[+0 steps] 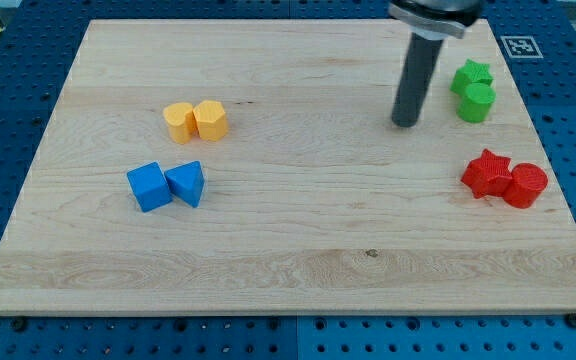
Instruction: Move green circle towards top left of the board
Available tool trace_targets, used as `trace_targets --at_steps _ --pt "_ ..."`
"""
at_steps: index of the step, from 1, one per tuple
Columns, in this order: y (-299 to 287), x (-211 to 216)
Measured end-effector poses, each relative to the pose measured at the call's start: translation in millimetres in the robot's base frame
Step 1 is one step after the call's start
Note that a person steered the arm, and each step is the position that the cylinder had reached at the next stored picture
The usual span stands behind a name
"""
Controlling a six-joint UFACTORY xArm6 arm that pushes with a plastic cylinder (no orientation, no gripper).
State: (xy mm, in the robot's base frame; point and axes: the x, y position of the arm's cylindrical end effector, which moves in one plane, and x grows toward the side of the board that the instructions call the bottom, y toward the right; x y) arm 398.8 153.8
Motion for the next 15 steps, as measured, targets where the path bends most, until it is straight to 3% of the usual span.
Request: trace_targets --at_steps 3,6,9,10,12,15 --pt "124 28" --pt "94 7" --pt "163 2" --pt "151 -18" --pt "37 -20" --pt "35 -28"
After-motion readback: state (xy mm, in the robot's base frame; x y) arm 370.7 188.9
